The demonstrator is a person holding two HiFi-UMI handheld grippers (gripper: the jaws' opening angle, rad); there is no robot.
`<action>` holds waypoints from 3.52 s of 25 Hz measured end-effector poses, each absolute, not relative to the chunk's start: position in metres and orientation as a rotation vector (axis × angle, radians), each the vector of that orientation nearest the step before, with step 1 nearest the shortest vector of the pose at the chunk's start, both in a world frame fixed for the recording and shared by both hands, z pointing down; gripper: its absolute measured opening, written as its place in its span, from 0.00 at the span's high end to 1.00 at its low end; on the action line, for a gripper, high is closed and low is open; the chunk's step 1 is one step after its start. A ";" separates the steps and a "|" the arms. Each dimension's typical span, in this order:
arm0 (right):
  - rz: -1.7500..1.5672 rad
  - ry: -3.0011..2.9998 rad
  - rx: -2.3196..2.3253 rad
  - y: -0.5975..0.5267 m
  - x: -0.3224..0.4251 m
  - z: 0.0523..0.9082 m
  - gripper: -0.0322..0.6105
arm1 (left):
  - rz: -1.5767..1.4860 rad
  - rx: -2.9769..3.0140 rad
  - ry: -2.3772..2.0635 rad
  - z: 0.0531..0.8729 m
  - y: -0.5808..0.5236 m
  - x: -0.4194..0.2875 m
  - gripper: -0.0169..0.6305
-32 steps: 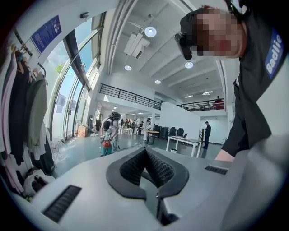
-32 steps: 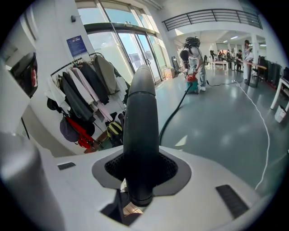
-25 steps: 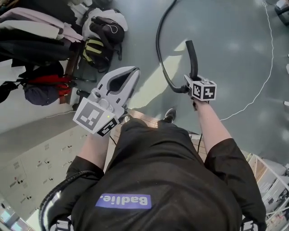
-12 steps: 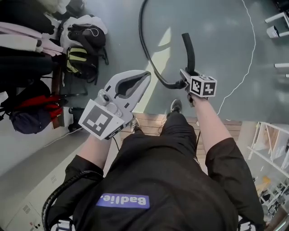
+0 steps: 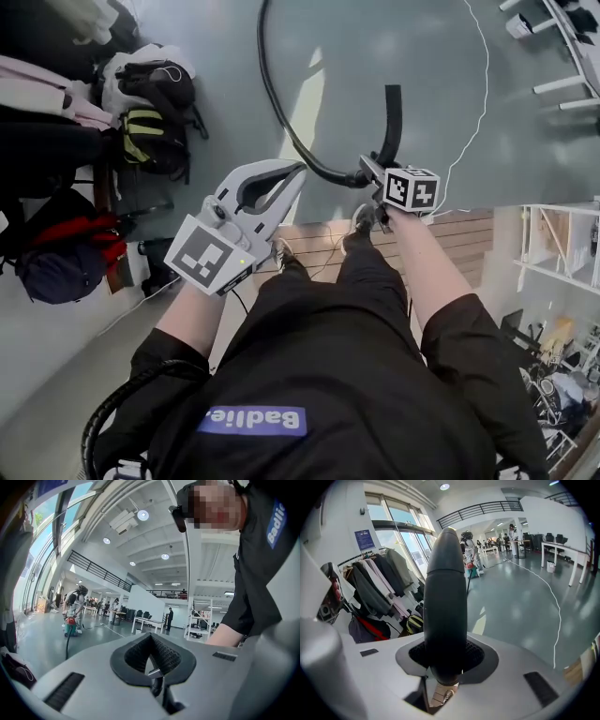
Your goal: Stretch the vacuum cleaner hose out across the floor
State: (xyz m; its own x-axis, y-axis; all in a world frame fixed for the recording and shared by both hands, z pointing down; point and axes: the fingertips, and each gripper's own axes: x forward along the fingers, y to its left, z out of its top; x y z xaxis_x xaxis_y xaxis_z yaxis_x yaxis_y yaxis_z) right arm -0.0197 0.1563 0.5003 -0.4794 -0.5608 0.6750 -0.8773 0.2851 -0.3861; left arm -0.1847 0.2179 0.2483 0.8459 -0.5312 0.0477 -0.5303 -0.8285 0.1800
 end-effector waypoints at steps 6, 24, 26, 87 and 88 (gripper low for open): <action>1.096 -2.135 1.308 0.180 -0.007 0.514 0.75 | 0.002 2.819 -0.841 0.252 0.244 -0.176 0.98; 1.388 -2.128 1.097 0.257 0.101 0.627 0.75 | 0.082 2.716 -0.980 0.280 0.283 0.003 0.98; 1.401 -2.118 1.102 0.265 0.108 0.629 0.75 | 0.091 2.717 -0.963 0.281 0.290 0.011 0.98; 1.879 -1.827 1.173 0.401 0.118 1.127 0.75 | 0.195 2.636 -0.861 0.609 0.387 -0.006 0.98; 1.873 -1.812 1.179 0.399 0.125 1.139 0.75 | 0.200 2.639 -0.855 0.612 0.385 -0.007 0.98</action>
State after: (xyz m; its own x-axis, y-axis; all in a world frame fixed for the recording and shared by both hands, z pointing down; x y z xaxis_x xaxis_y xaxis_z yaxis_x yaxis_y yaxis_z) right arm 0.1248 0.3994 1.1390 -0.6276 -0.3302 0.7050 -0.6938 -0.1735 -0.6989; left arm -0.0074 0.3850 0.6124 0.8069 -0.5394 0.2406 -0.5902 -0.7528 0.2915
